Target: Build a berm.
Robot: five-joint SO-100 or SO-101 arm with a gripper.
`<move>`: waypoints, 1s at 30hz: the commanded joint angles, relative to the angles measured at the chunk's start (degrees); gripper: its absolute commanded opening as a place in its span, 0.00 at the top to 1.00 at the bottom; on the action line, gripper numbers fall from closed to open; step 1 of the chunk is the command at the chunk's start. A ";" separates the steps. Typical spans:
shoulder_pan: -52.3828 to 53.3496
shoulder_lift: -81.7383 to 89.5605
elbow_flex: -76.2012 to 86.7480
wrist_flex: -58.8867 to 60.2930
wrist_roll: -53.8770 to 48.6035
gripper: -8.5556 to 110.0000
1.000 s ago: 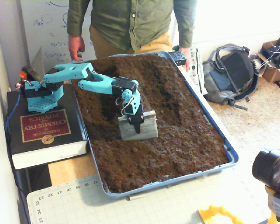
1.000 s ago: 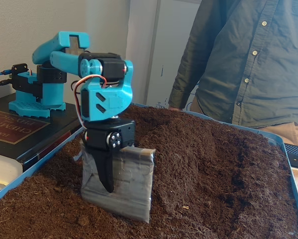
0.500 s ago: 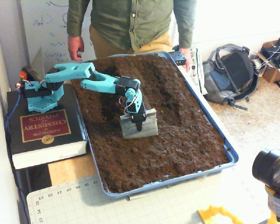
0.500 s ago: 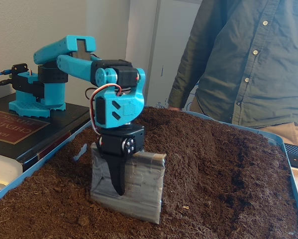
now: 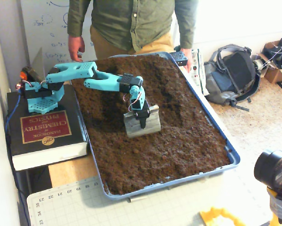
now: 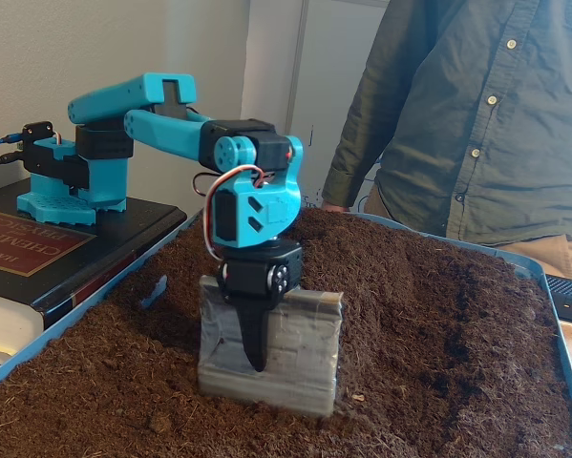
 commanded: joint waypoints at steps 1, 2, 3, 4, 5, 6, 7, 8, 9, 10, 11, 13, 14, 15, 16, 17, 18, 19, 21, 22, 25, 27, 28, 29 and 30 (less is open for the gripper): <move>-9.05 1.23 -2.20 -0.09 0.62 0.93; -9.58 1.49 -2.29 -0.09 0.62 0.93; -10.11 1.67 -2.29 -0.09 0.62 0.93; -10.46 1.67 -2.29 -0.09 0.62 0.93; -10.90 1.67 -2.29 -0.09 0.62 0.93; -11.34 1.76 -2.29 -0.09 0.62 0.93; -11.69 1.76 -2.29 -0.09 0.62 0.93; -12.04 1.85 -2.37 -0.09 0.62 0.93; -12.39 2.20 -2.37 -0.09 0.62 0.93; -12.66 2.90 -2.37 0.00 0.70 0.93; -12.83 3.52 -2.37 0.44 0.70 0.93; -13.01 4.92 -2.02 0.62 0.70 0.93; -13.01 5.54 -2.02 0.62 0.70 0.93; -13.01 6.24 -1.85 0.62 0.70 0.93; -13.01 6.94 -1.76 0.62 0.70 0.93; -13.01 7.47 -1.76 0.62 0.70 0.93; -12.83 8.09 -1.76 0.62 0.70 0.93; -12.74 8.61 -1.76 0.62 0.70 0.93; -12.57 9.84 -2.11 0.62 0.70 0.93; -12.39 10.55 -2.20 0.62 0.70 0.93; -12.39 12.74 -2.11 0.62 0.70 0.93; -12.39 14.06 -2.02 0.62 0.70 0.93; -12.39 14.77 -2.02 0.62 0.70 0.93; -12.39 15.29 -2.02 0.62 0.70 0.93; -12.39 15.91 -2.02 0.62 0.70 0.93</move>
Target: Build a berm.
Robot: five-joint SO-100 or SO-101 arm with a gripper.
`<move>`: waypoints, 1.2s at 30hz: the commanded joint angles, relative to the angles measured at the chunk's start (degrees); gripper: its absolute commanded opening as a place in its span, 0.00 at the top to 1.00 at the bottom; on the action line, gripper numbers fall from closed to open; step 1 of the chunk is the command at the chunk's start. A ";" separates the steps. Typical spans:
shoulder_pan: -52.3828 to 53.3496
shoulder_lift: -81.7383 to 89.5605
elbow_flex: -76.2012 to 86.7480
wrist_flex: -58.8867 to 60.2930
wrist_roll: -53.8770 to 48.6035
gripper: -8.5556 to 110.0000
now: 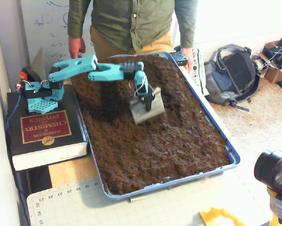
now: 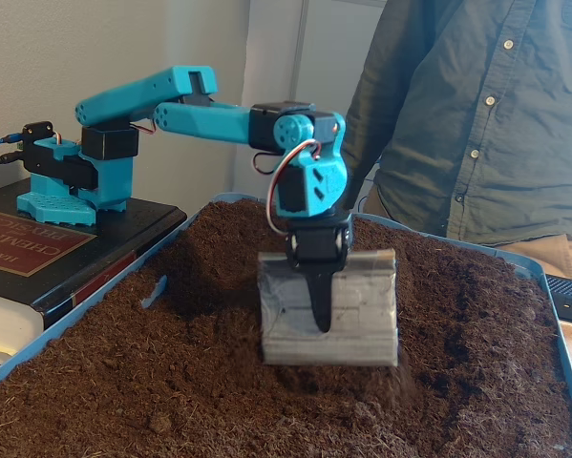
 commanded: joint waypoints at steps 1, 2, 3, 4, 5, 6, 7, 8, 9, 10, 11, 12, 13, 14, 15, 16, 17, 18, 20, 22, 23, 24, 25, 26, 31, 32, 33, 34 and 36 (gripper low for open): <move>-1.58 11.16 -2.20 0.09 0.70 0.93; -1.49 11.78 -2.29 0.09 0.70 0.93; -1.49 12.39 -2.37 0.09 0.70 0.93; -1.41 13.10 -2.37 0.09 0.70 0.93; -1.23 13.97 -2.37 0.09 0.70 0.93; -0.79 14.85 -2.37 0.00 0.70 0.93; -0.35 15.64 -2.37 -0.09 0.70 0.93; 0.18 16.61 -2.37 -0.35 0.70 0.93; 0.53 17.58 -2.37 -0.44 0.70 0.93; 1.05 18.54 -2.37 -0.53 0.70 0.93; 1.58 19.69 -2.37 -0.62 0.70 0.93; 2.29 20.83 -2.37 -0.62 0.62 0.93; 2.99 22.15 -2.37 -0.62 0.62 0.93; 3.60 23.47 -2.37 -0.62 0.26 0.93; 4.04 24.79 -2.37 -0.62 -0.09 0.93; 4.31 26.10 -2.37 -0.62 -0.09 0.93; 4.48 27.33 -2.37 -0.62 -0.09 0.93; 4.48 28.56 -2.37 -0.62 -0.18 0.93; 4.57 31.38 -2.11 -0.62 -0.26 0.93; 4.04 34.54 -1.23 -0.62 -0.35 0.93; 3.87 35.60 -1.23 -0.62 -0.35 0.93; 3.69 36.56 -1.23 -0.62 -0.44 0.93; 3.60 37.44 -1.14 -0.62 -0.44 0.93; 3.25 38.06 -1.14 -0.26 -0.53 0.93; -0.79 39.29 -1.05 0.09 -7.82 0.93; -1.67 39.29 -1.05 0.09 -10.81 0.93; -2.37 39.29 -0.88 0.09 -14.15 0.93; -3.16 39.46 -0.18 0.09 -17.84 0.93; -4.48 41.13 3.08 0.18 -25.40 0.93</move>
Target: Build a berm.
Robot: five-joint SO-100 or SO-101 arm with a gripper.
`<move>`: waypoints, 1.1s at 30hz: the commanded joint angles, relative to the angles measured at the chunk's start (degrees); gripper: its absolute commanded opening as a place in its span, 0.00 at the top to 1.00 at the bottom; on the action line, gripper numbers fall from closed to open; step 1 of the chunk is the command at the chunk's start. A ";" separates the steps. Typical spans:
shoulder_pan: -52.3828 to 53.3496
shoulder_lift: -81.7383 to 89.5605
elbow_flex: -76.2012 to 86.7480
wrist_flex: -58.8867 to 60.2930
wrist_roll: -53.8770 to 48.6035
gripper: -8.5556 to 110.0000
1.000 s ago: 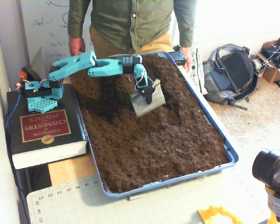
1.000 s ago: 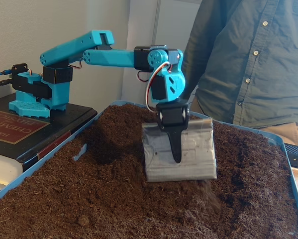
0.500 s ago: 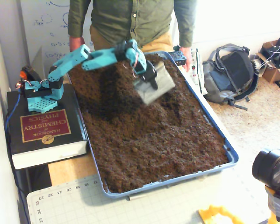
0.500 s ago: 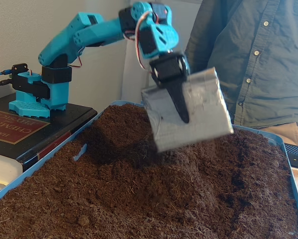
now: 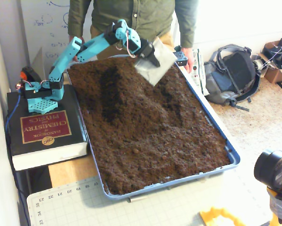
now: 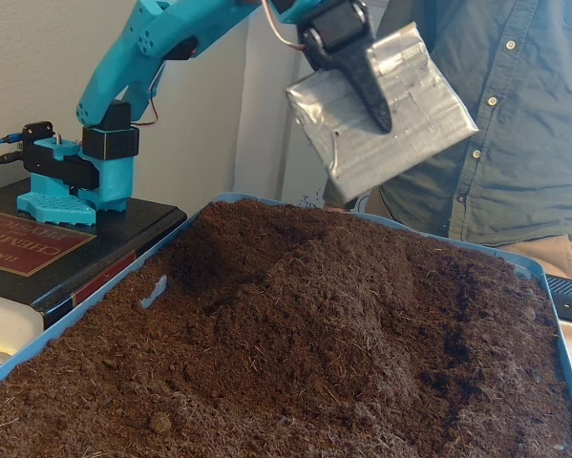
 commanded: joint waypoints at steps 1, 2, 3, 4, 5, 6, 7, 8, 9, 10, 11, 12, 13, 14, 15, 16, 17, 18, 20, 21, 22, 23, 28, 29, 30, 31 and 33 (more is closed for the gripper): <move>-2.37 11.25 4.04 0.00 -12.57 0.93; -2.90 13.18 7.29 0.00 -16.17 0.93; -3.52 15.29 11.07 0.00 -19.78 0.93; -4.04 17.75 15.12 -0.09 -23.12 0.93; -4.57 20.39 19.51 -0.62 -26.19 0.93; -4.92 23.12 23.91 -0.88 -29.18 0.93; -5.36 25.66 28.04 -0.88 -31.90 0.93; -5.71 28.13 31.55 -0.97 -34.45 0.93; -6.15 30.59 35.07 -0.97 -37.00 0.93; -6.68 32.78 38.23 -0.97 -39.37 0.93; -7.21 34.80 41.04 -0.97 -41.66 0.93; -7.73 36.56 44.21 -0.97 -43.86 0.93; -8.35 38.06 47.11 -0.88 -45.97 0.93; -8.70 39.29 49.83 -0.88 -47.99 0.93; -9.05 40.08 52.73 -0.88 -49.92 0.93; -9.23 40.96 55.90 -0.79 -51.68 0.93; -9.23 41.66 58.97 -0.44 -53.44 0.93; -8.96 42.10 62.05 -0.35 -55.11 0.93; -8.61 43.33 67.94 -0.26 -58.45 0.93; -8.35 44.03 70.93 -0.53 -60.12 0.93; -7.56 44.65 73.56 -0.70 -61.70 0.93; -6.42 45.26 75.94 -0.70 -63.19 0.93; -1.58 47.29 84.81 -0.79 -69.26 0.93; -0.62 47.46 85.78 -0.97 -70.14 0.93; 0.62 47.02 85.96 -0.97 -70.75 0.93; 2.02 46.93 85.96 -0.97 -71.37 0.93; 4.75 45.88 86.04 -0.97 -72.42 0.93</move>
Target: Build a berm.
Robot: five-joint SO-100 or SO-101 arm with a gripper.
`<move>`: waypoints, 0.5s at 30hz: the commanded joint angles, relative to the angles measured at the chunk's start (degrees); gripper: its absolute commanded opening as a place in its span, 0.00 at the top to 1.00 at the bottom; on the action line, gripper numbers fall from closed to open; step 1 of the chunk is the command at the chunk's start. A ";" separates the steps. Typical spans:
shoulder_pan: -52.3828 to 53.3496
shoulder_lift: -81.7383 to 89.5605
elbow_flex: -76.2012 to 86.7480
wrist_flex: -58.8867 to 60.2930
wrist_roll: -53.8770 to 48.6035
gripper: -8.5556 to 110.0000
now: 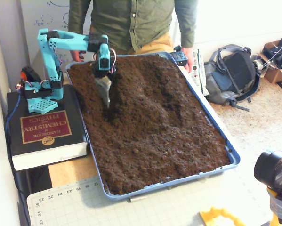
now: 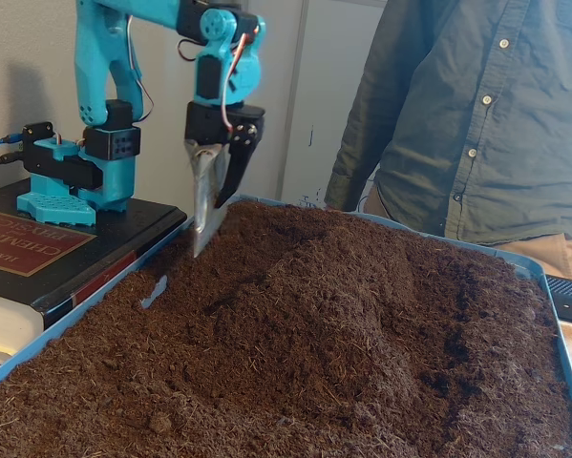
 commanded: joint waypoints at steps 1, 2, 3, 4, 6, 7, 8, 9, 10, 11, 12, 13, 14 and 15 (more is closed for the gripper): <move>5.36 2.81 -0.79 -0.88 -2.46 0.93; 6.50 1.58 -0.79 -0.88 -3.25 0.93; 7.65 0.26 -0.79 -1.14 -4.04 0.93; 8.70 -1.14 -0.79 -1.76 -4.92 0.93; 10.63 -3.78 -0.79 -3.78 -7.03 0.93; 11.34 -5.10 -0.79 -5.10 -8.17 0.93; 11.95 -6.42 -0.79 -6.59 -9.32 0.93; 12.30 -7.56 -0.79 -8.09 -10.28 0.93; 12.57 -8.79 -0.53 -9.58 -11.16 0.93; 12.66 -9.76 -0.18 -10.90 -11.78 0.93; 12.66 -10.81 0.00 -12.13 -12.22 0.93; 12.66 -11.69 0.00 -13.10 -12.22 0.93; 12.57 -12.66 0.00 -13.89 -12.22 0.93; 12.48 -13.71 0.00 -14.68 -12.22 0.93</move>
